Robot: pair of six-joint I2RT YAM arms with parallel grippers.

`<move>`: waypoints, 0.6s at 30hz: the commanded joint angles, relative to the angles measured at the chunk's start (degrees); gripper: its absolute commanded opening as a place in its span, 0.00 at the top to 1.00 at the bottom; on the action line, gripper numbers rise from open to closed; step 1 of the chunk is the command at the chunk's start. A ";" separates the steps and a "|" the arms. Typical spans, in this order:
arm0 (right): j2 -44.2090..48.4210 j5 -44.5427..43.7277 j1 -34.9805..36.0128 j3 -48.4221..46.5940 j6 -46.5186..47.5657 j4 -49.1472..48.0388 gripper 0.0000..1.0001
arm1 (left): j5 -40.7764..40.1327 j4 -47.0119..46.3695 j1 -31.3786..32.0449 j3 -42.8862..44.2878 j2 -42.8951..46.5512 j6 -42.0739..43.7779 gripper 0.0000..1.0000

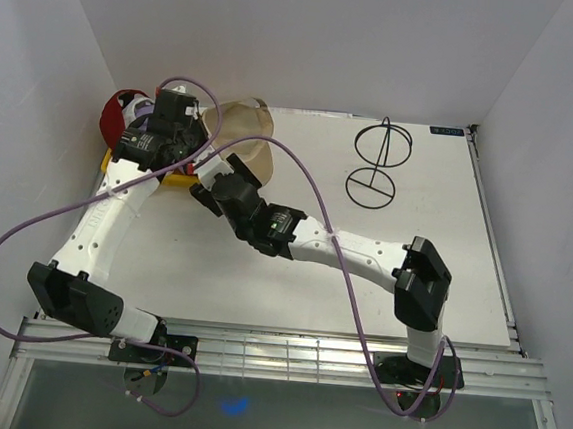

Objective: Stack the hats

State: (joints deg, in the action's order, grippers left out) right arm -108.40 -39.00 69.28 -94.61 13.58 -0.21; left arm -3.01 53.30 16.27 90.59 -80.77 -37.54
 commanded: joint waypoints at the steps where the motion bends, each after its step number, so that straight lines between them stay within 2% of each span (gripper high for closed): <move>1: -1.11 -4.24 -0.02 -4.09 2.06 -3.05 0.29 | 2.30 -0.65 0.25 0.03 4.39 -0.34 1.00; 5: -1.99 -5.47 -0.02 -5.32 2.68 -2.34 0.37 | 2.92 -0.04 0.25 -0.50 5.80 -0.17 1.00; 8: -1.82 -5.47 -0.02 -5.15 2.50 -2.26 0.47 | 2.92 0.05 0.25 -1.72 7.03 0.10 1.00; 11: -1.73 -5.47 -0.02 -5.76 1.10 -0.41 0.68 | 4.84 -0.04 0.25 -2.87 8.17 0.10 1.00; 12: -1.55 -5.64 -0.02 -5.94 0.66 -0.06 0.81 | 4.94 -0.04 0.25 -3.05 8.52 0.10 1.00; 14: -0.85 -5.91 -0.02 -5.77 -0.48 0.21 0.92 | 5.11 -0.04 0.25 -3.05 9.14 0.36 1.00; 18: 2.31 -4.50 0.07 -3.31 -2.15 2.14 0.92 | 5.73 -0.04 0.25 -1.82 9.75 0.45 0.99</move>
State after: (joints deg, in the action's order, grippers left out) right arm -110.24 -43.13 70.04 -97.32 13.23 1.54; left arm -0.30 52.97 15.97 87.68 -74.56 -38.63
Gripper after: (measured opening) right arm 0.108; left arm 0.033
